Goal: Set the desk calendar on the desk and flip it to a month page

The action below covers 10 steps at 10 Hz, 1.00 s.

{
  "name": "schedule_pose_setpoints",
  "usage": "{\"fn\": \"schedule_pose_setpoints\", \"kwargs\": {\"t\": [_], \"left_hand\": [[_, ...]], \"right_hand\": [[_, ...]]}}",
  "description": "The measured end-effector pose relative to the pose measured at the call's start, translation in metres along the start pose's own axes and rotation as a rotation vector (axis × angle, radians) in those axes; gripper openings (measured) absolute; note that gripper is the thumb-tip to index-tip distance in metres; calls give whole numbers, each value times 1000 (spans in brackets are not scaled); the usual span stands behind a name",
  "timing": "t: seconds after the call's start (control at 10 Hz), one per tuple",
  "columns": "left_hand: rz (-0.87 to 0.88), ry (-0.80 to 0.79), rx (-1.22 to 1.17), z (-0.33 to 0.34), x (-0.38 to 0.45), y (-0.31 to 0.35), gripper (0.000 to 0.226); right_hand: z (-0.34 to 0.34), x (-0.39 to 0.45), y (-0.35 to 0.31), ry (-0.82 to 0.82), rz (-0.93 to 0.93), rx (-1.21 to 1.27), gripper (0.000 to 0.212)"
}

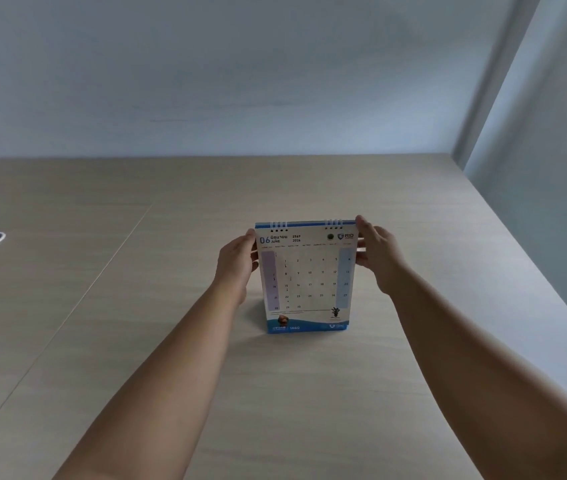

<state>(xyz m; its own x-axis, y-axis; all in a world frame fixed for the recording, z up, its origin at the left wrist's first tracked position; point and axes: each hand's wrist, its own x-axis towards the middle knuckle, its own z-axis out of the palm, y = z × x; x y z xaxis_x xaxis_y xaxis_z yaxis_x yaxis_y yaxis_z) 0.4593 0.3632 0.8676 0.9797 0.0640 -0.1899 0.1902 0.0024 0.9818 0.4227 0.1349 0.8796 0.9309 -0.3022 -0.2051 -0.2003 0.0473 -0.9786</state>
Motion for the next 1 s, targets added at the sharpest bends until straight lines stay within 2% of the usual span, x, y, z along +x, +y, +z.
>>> {"fn": "schedule_pose_setpoints", "kwargs": {"t": [0.1, 0.2, 0.3, 0.4, 0.6, 0.8, 0.9, 1.0], "left_hand": [[-65, 71, -41, 3, 9, 6, 34], [-90, 123, -69, 3, 18, 12, 41], [-93, 217, -53, 7, 26, 20, 48], [-106, 308, -34, 12, 30, 30, 43], [-109, 296, -29, 18, 39, 41, 37], [-129, 207, 82, 11, 47, 32, 50], [-130, 171, 124, 9, 54, 32, 52], [-111, 168, 157, 9, 46, 36, 50]], "right_hand": [[2, 4, -4, 23, 50, 18, 62], [7, 9, -13, 29, 94, -72, 57], [14, 14, -22, 31, 82, -75, 33], [20, 21, -30, 28, 65, -62, 23], [20, 34, -40, 45, 6, -20, 26], [15, 37, -25, 88, 32, -61, 31], [14, 43, -24, 75, 40, -132, 35], [8, 31, -32, 120, 32, -381, 53]]}}
